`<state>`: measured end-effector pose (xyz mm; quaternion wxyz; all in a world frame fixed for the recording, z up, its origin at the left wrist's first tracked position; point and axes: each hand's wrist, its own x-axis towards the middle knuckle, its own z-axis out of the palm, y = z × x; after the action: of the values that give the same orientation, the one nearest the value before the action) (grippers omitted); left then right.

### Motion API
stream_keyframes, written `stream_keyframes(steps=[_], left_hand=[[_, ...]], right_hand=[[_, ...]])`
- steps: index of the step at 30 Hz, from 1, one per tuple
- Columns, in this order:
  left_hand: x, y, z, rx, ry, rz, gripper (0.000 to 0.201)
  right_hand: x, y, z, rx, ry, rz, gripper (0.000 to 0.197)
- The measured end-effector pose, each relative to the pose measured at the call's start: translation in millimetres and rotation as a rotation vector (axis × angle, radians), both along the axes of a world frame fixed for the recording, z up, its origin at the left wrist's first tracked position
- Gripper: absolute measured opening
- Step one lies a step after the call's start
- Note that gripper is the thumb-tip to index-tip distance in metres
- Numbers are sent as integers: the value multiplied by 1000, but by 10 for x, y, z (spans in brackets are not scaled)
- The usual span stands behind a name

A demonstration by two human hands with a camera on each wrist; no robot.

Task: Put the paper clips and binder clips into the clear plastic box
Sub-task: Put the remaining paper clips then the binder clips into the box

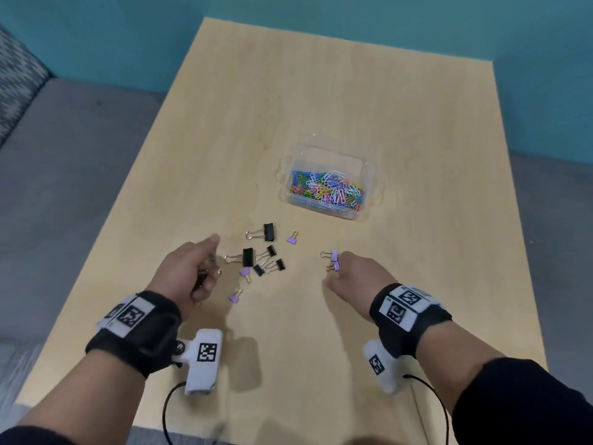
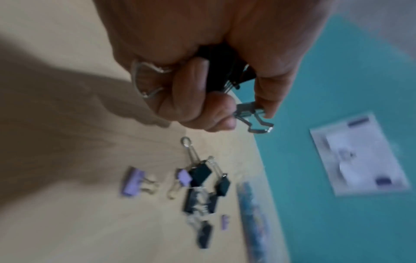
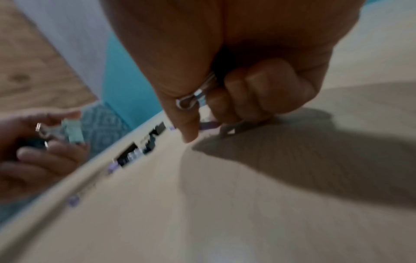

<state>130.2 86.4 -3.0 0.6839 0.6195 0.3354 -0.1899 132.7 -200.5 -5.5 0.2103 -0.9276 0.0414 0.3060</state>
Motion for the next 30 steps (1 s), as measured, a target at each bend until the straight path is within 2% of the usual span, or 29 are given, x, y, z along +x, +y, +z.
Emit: stream_keyframes(steps=[1, 2, 4, 5, 6, 8, 11, 15, 17, 20, 24, 27, 28, 30], left_hand=[[24, 21, 19, -117, 37, 54, 44], [60, 14, 65, -212, 63, 73, 44], [193, -25, 139, -359, 70, 76, 40], [286, -72, 193, -410, 64, 65, 38], [398, -137, 244, -450, 47, 49, 34], [666, -303, 337, -516, 19, 31, 23], [1154, -607, 454, -497, 47, -19, 20], [1775, -1089, 564, -292, 77, -100, 28], [1989, -1318, 572, -187, 80, -124, 27], [2189, -1567, 527, -75, 69, -147, 22], [2305, -1697, 450, -8, 37, -195, 20], [2274, -1662, 444, -20, -15, -252, 37], [2237, -1620, 466, -11, -41, -268, 39], [2117, -1493, 544, 24, -106, -313, 27]], right_hand=[[12, -38, 12, 139, 20, -66, 18], [29, -92, 52, 365, 56, -230, 21], [122, -220, 193, 890, 181, -707, 27], [199, -290, 277, 1098, 257, -881, 27], [288, -349, 345, 1232, 322, -984, 24], [498, -393, 464, 1342, 379, -1056, 16], [887, -356, 550, 1362, 346, -1052, 12], [1465, -249, 569, 1358, 232, -1160, 12], [1681, -190, 553, 1287, 185, -1235, 8], [1875, -156, 526, 1157, 97, -1241, 18], [1965, -186, 533, 1044, 67, -1071, 19], [1898, -235, 574, 1053, 93, -938, 35], [1847, -254, 600, 1021, 69, -904, 33], [1727, -309, 600, 855, -60, -794, 14]])
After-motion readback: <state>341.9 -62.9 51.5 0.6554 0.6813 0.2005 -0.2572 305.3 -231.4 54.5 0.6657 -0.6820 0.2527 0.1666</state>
